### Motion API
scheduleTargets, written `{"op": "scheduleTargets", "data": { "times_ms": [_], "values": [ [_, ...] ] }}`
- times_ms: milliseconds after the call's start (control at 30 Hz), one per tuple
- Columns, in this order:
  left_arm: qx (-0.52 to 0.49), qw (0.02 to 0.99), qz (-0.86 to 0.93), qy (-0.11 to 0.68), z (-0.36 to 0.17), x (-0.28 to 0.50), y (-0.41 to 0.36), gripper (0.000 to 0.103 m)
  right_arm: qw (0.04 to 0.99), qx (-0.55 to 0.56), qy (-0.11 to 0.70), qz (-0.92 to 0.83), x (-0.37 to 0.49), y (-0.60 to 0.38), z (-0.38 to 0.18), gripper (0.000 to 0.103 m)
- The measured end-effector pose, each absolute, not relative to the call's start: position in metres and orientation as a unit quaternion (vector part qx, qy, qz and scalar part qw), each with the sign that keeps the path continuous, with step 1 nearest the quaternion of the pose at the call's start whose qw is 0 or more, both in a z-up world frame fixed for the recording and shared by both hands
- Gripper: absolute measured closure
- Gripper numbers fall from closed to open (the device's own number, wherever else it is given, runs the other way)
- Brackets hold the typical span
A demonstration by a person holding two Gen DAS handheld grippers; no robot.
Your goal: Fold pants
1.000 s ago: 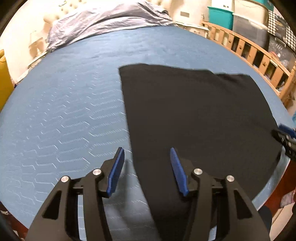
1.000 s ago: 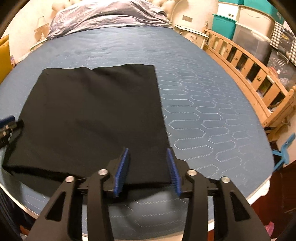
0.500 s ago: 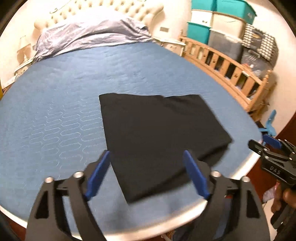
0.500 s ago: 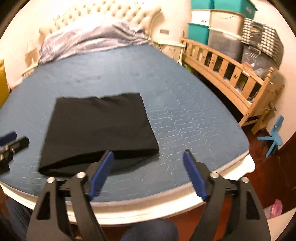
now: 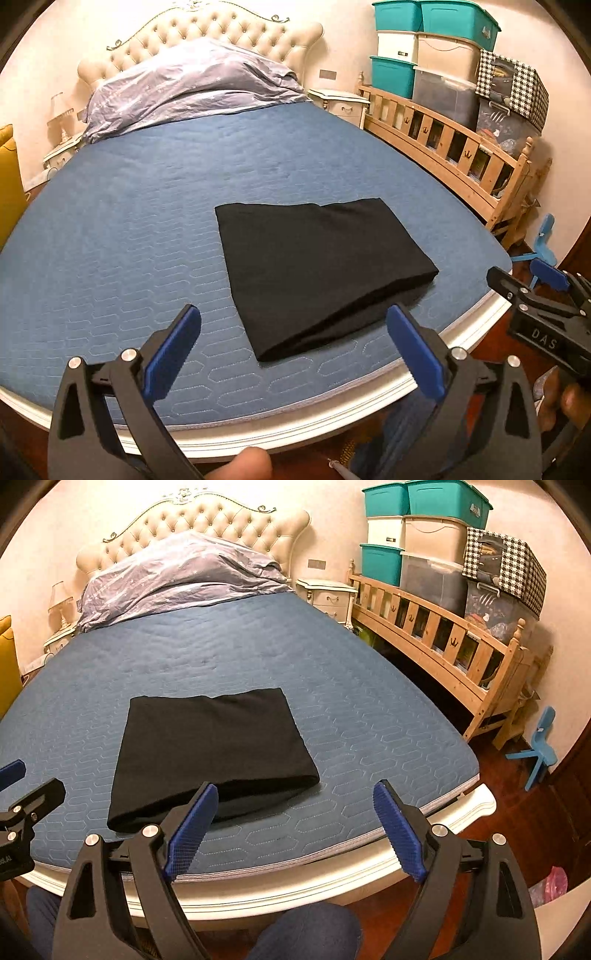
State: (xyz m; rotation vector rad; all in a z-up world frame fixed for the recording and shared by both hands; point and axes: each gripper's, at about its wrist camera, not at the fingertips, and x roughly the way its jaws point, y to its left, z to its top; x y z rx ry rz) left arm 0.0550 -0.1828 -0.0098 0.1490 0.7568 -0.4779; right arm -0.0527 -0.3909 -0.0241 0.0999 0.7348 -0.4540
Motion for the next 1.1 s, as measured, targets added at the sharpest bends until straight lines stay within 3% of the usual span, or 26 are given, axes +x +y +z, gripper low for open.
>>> {"op": "scheduleTargets", "data": {
  "times_ms": [1100],
  "values": [
    [0.089, 0.899, -0.221, 0.368, -0.0156, 0.0609, -0.1895, 0.002, 0.905, 0.049, 0.362, -0.219, -0.0518, -0.3965, -0.0304, 0.020]
  ]
}}
